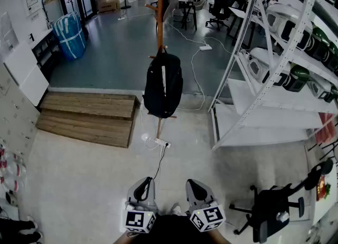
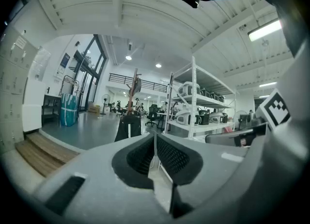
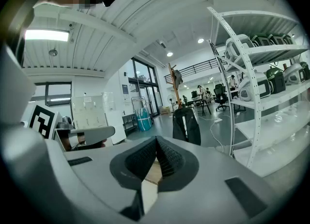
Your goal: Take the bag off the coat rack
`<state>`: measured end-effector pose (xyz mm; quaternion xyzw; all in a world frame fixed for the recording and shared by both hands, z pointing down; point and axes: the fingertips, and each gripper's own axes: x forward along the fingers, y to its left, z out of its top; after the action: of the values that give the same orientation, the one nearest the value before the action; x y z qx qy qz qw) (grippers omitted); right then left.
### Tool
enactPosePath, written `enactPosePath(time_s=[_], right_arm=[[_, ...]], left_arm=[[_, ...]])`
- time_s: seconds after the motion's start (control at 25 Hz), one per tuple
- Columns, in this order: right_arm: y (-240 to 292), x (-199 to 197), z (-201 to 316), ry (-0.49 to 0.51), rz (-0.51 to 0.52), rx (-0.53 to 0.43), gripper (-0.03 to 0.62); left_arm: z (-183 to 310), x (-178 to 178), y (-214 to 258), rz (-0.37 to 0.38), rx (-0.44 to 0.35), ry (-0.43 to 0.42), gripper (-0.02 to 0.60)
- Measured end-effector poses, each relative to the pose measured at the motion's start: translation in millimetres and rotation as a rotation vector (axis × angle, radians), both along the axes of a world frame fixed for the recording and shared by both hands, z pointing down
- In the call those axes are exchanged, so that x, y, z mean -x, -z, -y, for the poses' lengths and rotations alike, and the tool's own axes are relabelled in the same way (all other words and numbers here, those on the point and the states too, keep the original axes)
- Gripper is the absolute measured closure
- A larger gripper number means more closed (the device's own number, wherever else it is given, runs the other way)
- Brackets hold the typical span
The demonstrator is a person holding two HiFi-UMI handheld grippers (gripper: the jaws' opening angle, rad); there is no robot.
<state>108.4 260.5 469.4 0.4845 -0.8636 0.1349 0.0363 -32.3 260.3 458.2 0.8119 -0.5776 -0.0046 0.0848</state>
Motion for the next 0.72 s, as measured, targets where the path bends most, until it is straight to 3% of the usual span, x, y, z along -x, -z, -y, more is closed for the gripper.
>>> enactPosePath(time_s=[0.72], right_arm=[[-1.8,28.0,-1.5,0.025,-0.005,0.009,0.582]], left_arm=[[1.5,22.2,-6.1,-0.027,0.014,-0.008,0.551]])
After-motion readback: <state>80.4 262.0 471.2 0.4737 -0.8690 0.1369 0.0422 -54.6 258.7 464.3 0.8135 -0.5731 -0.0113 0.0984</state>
